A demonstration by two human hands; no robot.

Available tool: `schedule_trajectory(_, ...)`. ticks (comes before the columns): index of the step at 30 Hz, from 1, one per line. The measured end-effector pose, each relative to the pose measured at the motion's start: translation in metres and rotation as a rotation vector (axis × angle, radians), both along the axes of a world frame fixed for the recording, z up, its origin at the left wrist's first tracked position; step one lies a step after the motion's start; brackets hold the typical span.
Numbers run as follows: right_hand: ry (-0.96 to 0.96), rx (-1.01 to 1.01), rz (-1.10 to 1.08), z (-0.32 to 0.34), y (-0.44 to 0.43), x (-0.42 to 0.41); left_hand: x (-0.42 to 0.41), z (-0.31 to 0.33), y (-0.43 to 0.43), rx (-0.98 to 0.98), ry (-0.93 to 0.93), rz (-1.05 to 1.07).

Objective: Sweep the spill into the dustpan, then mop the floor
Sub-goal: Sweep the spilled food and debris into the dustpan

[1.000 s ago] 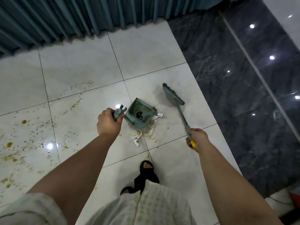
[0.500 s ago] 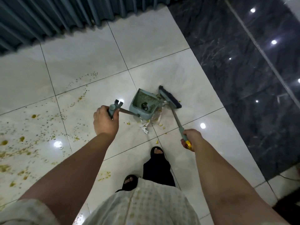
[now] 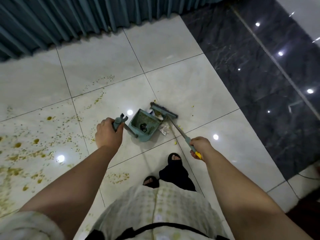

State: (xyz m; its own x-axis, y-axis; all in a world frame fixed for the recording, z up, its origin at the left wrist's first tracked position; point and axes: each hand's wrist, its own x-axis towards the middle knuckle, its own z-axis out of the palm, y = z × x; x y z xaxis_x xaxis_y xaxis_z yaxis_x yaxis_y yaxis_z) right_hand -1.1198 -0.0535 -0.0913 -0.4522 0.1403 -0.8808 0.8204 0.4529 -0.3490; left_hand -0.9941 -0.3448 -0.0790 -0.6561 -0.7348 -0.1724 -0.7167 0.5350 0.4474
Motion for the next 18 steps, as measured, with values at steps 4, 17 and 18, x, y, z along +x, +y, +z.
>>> schedule_trajectory(4, 0.083, -0.025, -0.02, 0.005, -0.012, -0.003, 0.019, 0.0, -0.004, 0.028, 0.019, 0.043)
schedule_trajectory(17, 0.071, 0.033, 0.215, -0.047, -0.099, -0.105, 0.047, -0.019, -0.012, -0.026, -0.045, 0.146)
schedule_trajectory(18, 0.061, 0.047, 0.236, -0.052, -0.101, -0.102, 0.047, -0.02, -0.011, -0.032, -0.041, 0.158)
